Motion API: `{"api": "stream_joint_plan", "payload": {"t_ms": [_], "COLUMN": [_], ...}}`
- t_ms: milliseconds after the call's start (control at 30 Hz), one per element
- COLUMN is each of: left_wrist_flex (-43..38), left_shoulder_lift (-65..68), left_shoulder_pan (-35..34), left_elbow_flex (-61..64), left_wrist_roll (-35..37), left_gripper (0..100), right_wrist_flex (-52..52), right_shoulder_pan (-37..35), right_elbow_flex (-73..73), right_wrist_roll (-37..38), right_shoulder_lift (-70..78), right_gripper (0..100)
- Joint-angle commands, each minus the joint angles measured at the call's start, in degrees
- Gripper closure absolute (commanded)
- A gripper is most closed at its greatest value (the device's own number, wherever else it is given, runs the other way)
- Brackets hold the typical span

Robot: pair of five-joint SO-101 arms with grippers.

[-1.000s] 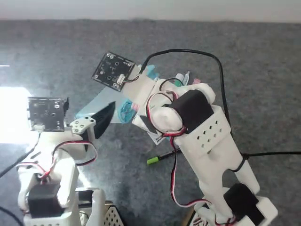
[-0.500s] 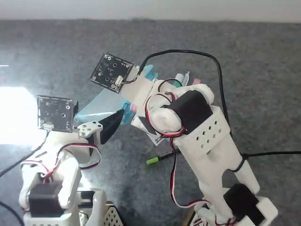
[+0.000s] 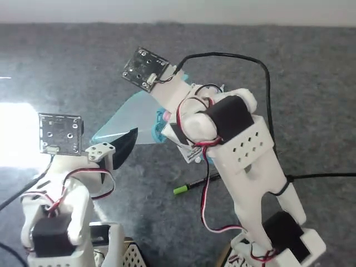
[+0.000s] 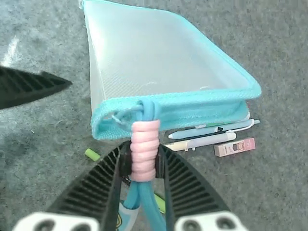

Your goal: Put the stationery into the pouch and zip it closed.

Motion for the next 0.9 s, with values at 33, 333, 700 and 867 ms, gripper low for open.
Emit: {"api": "stream_joint_plan", "payload": {"t_ms": [33, 333, 700, 867], "left_wrist_flex": [1.41, -0.26, -5.1, -8.18], "left_shoulder_lift": [-0.09, 0.35, 0.35, 0.18], "left_shoulder_pan": [5.36, 6.42, 5.98, 5.98], "left_elbow_flex": [-0.57, 0.22, 6.02, 8.13], "left_wrist_roll": [-0.26, -0.18, -0.18, 0.0], "left_gripper": [62, 62, 62, 62], "right_wrist_flex": [-0.31, -0.92, 1.1, 2.51], "right_shoulder_pan": [-0.92, -2.51, -4.26, -4.35], "right_elbow_flex": [-3.43, -3.69, -9.14, -9.23], "right_wrist_roll": [-0.7, -2.29, -3.08, -3.34], "right_shoulder_lift": [-0.22, 1.98, 2.07, 1.98], "right_gripper": [99.1, 99.1, 99.1, 99.1]}}
